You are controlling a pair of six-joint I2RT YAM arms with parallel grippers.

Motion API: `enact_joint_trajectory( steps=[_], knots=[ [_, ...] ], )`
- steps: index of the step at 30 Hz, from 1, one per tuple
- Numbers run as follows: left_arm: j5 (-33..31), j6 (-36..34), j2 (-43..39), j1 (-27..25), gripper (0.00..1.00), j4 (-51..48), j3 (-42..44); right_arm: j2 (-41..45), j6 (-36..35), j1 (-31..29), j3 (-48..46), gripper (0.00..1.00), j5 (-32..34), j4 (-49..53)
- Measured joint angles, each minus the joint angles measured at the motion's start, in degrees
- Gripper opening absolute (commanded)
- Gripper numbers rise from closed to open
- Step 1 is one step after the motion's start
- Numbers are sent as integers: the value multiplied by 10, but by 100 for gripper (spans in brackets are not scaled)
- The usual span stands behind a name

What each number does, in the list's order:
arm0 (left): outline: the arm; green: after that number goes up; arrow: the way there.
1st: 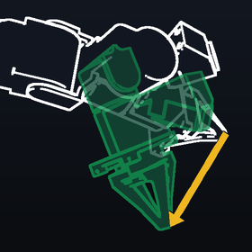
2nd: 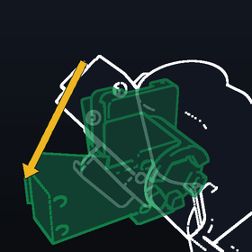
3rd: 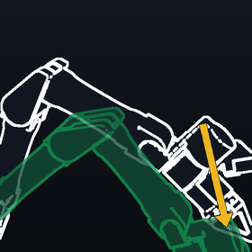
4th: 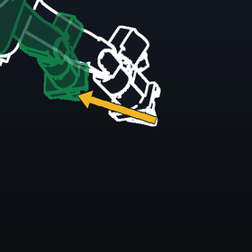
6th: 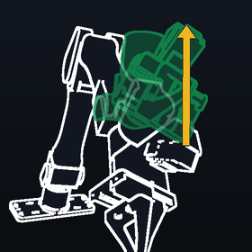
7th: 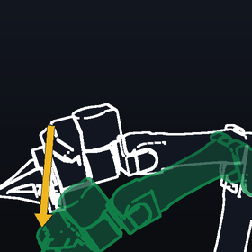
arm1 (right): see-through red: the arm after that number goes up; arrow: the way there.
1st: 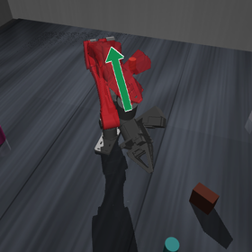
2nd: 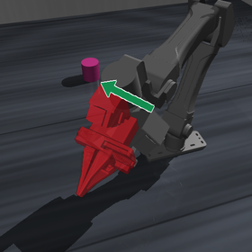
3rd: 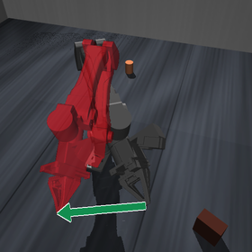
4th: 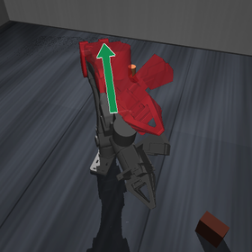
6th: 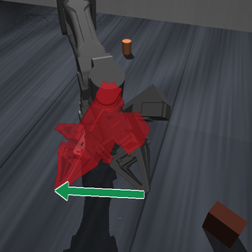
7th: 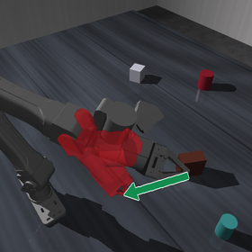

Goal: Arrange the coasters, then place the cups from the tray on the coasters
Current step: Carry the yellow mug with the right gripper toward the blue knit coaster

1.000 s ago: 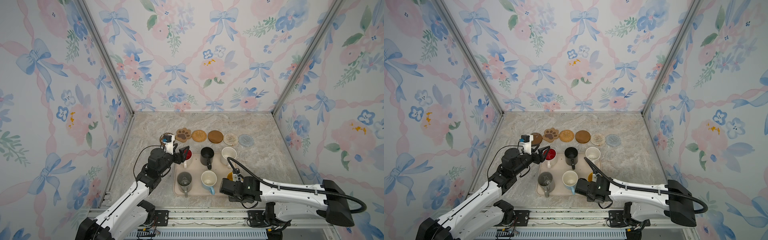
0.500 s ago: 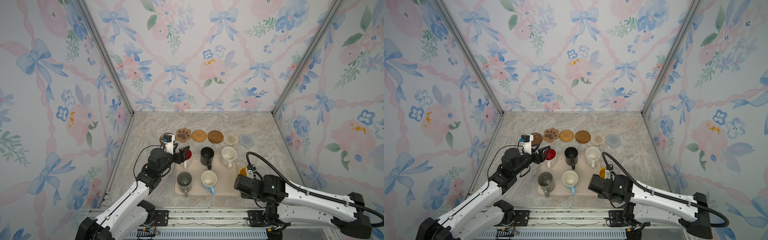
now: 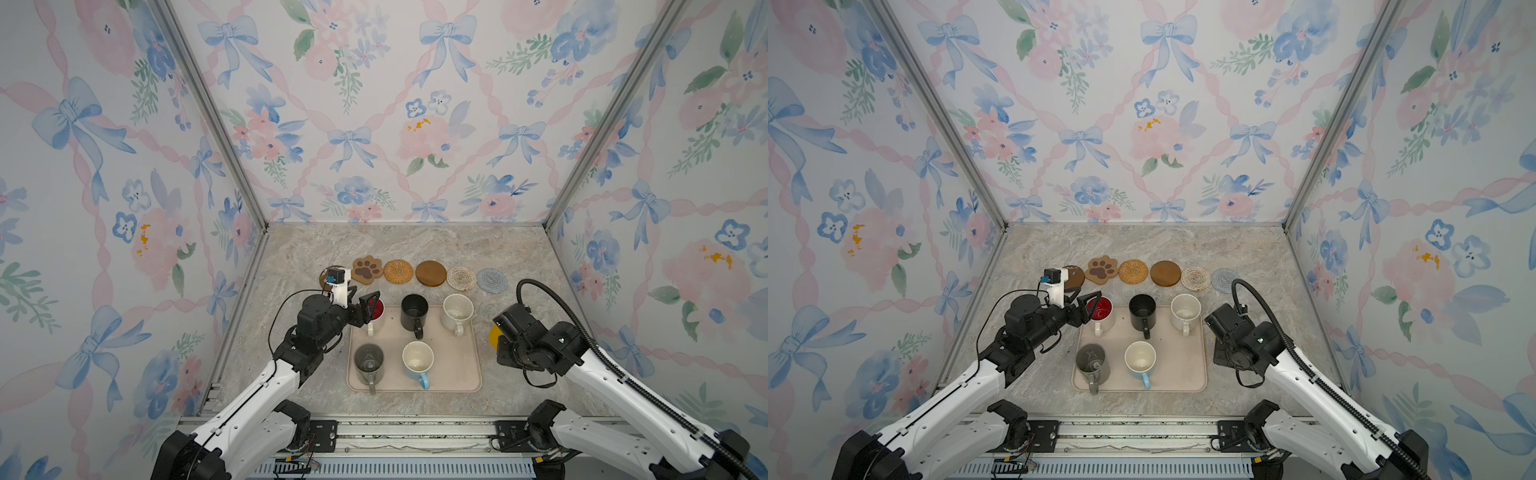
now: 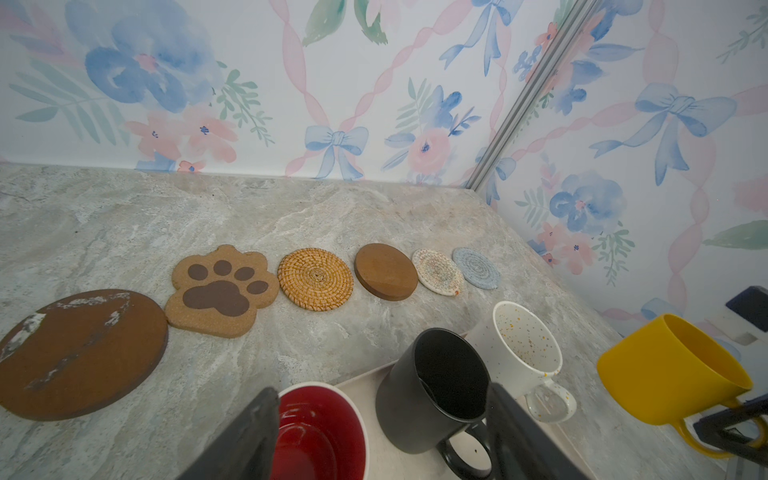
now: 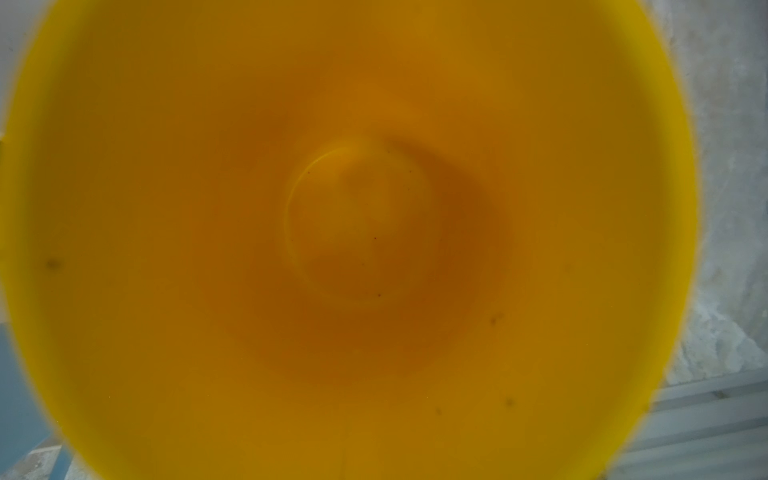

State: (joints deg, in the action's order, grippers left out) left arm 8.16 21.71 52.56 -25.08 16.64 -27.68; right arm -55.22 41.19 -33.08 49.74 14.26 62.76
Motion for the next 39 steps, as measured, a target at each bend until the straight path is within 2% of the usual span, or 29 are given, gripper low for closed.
enact_joint_trajectory(
  steps=[6,15,26,33,39],
  knots=[
    [0,0,14,0,74,0,-12,-105,-125,124,76,0,-38,-73],
    [-10,0,17,6,74,-1,-23,-269,-241,237,210,0,-83,-153],
    [-47,2,37,15,72,-35,-46,-405,-289,300,290,0,-113,-229],
    [-64,7,46,16,72,-53,-64,-479,-304,304,305,0,-126,-253],
    [-69,7,54,16,72,-66,-71,-501,-310,304,309,0,-136,-264]
  ],
)
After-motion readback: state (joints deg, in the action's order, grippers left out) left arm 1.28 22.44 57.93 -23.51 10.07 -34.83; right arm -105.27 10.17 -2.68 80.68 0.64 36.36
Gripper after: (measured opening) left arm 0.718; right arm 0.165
